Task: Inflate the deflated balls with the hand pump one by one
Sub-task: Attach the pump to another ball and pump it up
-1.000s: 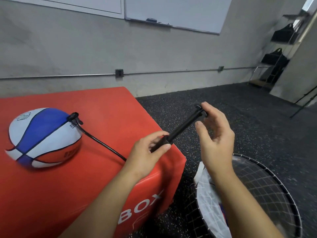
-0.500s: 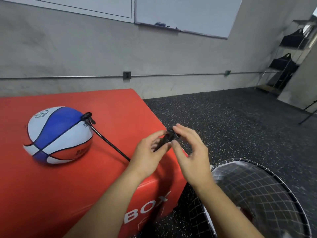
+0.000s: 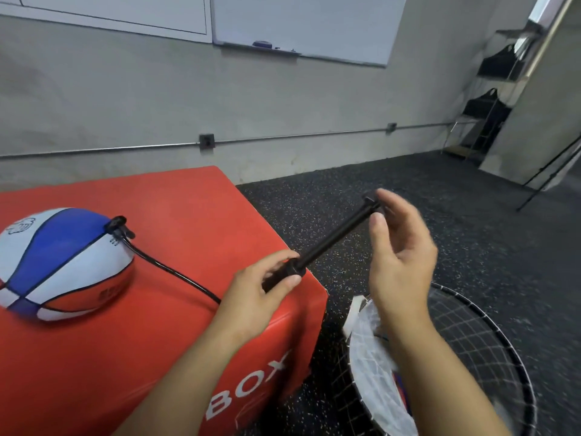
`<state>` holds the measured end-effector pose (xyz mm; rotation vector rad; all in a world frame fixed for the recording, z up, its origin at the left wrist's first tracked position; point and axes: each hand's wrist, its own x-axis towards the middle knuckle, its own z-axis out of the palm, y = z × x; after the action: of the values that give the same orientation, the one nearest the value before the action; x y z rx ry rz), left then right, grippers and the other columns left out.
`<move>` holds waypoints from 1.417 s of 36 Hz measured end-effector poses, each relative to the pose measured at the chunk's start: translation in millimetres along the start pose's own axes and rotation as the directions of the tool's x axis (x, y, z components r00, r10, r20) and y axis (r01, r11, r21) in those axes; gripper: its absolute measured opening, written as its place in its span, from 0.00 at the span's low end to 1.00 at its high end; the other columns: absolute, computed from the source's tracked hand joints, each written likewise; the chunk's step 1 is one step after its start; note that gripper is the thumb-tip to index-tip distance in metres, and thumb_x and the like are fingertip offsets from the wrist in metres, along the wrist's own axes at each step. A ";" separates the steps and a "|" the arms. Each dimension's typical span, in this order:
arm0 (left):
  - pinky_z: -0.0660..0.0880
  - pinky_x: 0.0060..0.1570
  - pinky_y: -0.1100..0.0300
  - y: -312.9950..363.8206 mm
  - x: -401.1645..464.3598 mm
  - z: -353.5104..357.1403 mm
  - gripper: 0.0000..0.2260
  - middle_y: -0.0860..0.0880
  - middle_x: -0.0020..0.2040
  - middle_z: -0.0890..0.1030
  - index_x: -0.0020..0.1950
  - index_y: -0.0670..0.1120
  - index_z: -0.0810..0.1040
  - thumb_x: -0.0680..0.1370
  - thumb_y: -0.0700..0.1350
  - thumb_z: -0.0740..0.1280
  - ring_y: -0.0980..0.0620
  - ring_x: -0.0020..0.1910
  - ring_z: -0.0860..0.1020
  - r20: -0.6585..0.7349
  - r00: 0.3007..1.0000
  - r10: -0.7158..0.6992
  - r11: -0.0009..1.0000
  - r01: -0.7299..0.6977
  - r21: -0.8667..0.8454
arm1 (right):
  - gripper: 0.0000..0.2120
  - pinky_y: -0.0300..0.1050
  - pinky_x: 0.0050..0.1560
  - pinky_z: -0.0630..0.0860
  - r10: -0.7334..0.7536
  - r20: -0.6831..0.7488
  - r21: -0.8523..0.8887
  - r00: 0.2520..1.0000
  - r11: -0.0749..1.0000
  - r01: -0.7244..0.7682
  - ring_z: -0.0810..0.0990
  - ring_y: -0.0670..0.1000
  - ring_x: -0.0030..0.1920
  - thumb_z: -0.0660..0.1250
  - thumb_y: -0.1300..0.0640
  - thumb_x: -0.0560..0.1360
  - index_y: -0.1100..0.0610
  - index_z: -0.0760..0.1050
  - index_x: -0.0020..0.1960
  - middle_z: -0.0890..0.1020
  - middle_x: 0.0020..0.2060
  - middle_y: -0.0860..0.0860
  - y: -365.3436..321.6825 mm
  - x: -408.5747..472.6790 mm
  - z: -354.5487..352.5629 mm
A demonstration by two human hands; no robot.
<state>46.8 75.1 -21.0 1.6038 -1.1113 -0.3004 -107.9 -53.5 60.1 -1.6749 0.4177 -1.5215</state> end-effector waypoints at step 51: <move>0.77 0.63 0.59 3.1 -3.3 -11.3 0.14 0.53 0.54 0.87 0.64 0.58 0.81 0.80 0.46 0.73 0.55 0.57 0.84 -0.017 1.000 -0.009 0.995 0.007 -0.096 | 0.13 0.55 0.67 0.77 -0.083 0.067 -0.095 0.994 0.991 0.090 0.80 0.53 0.65 0.66 0.64 0.83 0.53 0.80 0.65 0.82 0.62 0.49 -0.2 -19.3 27.2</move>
<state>51.4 84.8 -15.3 1.5237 -1.0616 -0.3394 -86.6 -30.3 49.1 -1.8341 0.3963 -1.5274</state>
